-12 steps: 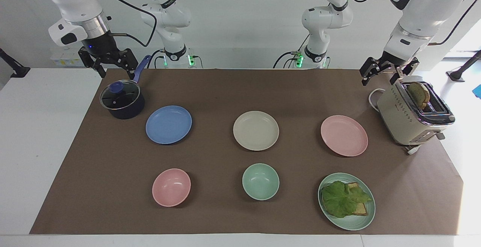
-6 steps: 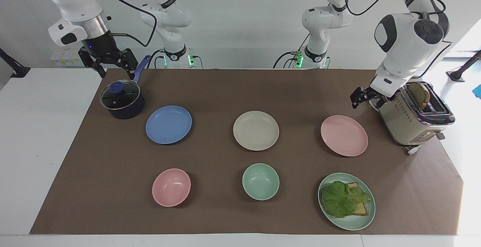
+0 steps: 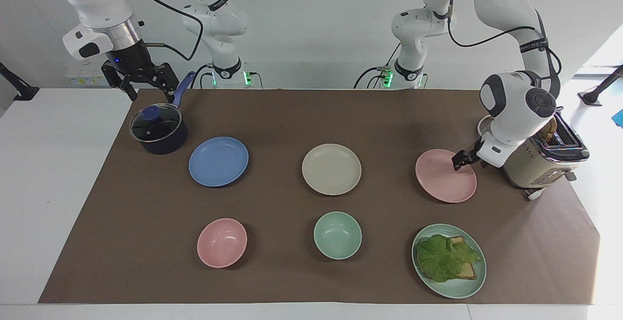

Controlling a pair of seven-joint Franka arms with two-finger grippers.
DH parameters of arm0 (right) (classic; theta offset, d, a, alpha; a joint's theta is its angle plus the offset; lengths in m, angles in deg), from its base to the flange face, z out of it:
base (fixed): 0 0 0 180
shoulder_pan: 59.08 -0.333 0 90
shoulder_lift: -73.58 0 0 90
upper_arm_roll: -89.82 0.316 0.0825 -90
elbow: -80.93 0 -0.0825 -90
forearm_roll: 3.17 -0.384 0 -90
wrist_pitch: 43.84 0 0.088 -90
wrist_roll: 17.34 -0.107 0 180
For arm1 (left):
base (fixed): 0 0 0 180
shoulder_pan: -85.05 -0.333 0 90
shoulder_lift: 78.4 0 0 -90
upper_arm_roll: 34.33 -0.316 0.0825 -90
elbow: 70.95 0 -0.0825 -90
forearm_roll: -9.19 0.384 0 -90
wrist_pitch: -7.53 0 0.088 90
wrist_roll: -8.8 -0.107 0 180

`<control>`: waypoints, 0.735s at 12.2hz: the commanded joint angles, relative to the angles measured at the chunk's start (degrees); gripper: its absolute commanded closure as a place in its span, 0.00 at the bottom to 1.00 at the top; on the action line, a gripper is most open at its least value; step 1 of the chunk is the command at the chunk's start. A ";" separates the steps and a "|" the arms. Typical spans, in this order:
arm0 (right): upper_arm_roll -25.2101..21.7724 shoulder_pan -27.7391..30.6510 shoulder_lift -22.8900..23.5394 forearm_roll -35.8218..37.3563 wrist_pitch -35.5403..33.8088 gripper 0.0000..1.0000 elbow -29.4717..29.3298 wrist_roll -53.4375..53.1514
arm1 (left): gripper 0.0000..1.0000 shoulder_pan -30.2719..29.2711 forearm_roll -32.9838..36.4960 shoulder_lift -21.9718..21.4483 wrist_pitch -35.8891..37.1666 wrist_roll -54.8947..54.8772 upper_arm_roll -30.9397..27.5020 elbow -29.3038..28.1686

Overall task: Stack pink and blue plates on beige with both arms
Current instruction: 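Grasp the pink plate's rim with the left gripper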

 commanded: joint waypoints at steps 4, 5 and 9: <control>0.24 0.97 -0.83 -0.64 -1.14 0.00 0.39 -0.11 | 1.00 -1.77 0.33 -0.84 -0.92 9.54 0.43 -4.04; 0.24 1.06 -0.83 -0.64 -1.14 0.00 0.39 -0.11 | 1.00 -1.85 0.33 -0.84 -0.74 9.45 0.43 -4.13; 0.24 1.06 -0.83 -0.64 -1.05 0.00 0.39 -0.20 | 1.00 -2.29 0.42 -0.75 1.17 8.84 0.43 -3.26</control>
